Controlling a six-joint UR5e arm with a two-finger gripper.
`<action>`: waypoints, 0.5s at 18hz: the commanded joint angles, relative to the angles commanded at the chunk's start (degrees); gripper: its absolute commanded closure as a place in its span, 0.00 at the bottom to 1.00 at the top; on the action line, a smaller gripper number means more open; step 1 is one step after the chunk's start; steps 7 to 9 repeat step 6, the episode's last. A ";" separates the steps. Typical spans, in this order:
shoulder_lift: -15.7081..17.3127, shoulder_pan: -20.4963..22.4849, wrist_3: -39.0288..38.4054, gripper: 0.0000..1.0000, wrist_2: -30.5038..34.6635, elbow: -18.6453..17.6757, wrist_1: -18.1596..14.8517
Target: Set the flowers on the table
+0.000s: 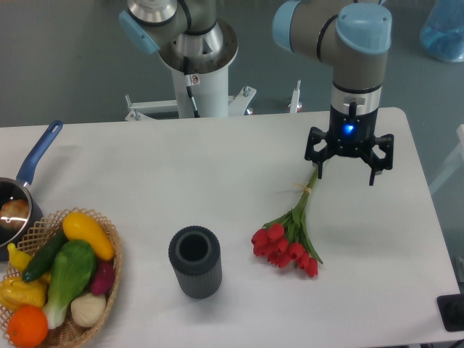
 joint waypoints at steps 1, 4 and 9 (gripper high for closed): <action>0.00 0.09 0.00 0.00 -0.09 0.00 0.00; 0.35 0.62 0.00 0.00 -0.09 0.09 0.09; 0.44 0.62 0.00 0.00 -0.09 0.09 0.00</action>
